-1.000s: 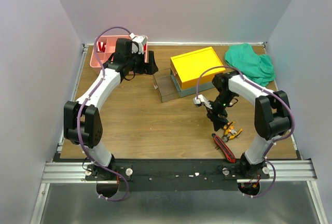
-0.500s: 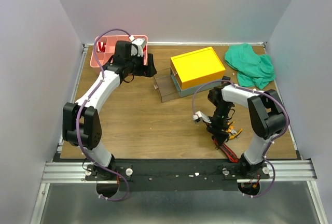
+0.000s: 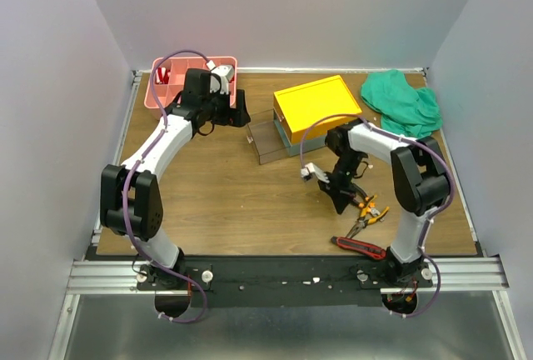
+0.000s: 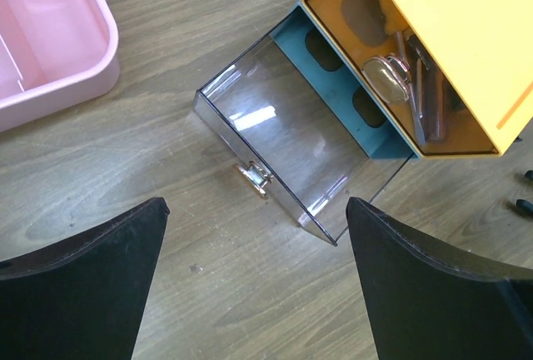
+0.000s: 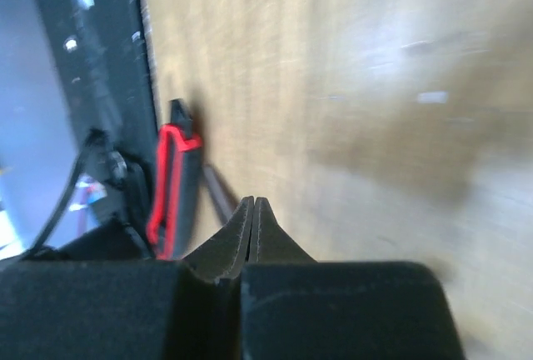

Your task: Sort the tools into containers

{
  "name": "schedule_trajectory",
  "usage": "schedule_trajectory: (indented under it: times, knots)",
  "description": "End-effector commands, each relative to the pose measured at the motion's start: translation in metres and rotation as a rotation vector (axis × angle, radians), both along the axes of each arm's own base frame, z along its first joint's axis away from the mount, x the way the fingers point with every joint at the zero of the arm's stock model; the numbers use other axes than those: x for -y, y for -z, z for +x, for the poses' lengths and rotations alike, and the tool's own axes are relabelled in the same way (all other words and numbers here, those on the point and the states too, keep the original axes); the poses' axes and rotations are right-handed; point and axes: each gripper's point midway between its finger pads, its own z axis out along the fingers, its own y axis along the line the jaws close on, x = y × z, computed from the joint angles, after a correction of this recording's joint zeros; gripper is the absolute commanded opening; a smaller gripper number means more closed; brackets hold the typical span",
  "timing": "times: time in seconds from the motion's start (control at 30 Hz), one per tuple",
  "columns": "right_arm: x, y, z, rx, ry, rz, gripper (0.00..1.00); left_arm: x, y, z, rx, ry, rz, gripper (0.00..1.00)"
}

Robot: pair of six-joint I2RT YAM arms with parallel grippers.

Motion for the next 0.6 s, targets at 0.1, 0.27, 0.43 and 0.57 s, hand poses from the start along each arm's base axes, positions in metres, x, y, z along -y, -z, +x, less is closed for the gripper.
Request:
schedule_trajectory:
  times: [0.1,0.27,0.43,0.57]
  knots:
    - [0.017,-0.049,-0.009,0.049,-0.088,-0.023,0.46,-0.007,-0.029,0.003,0.090,-0.003,0.017,0.99]
    - [0.029,-0.024,-0.006,0.284,-0.250,0.055,0.58,-0.010,-0.023,-0.004,0.087,-0.001,0.031,0.99]
    - [0.014,-0.012,-0.003,0.347,-0.285,0.113,0.58,-0.013,-0.008,-0.013,0.057,0.005,0.048,0.99]
    - [-0.001,-0.005,-0.011,0.348,-0.309,0.152,0.59,-0.014,-0.004,-0.014,0.052,0.005,0.059,0.99]
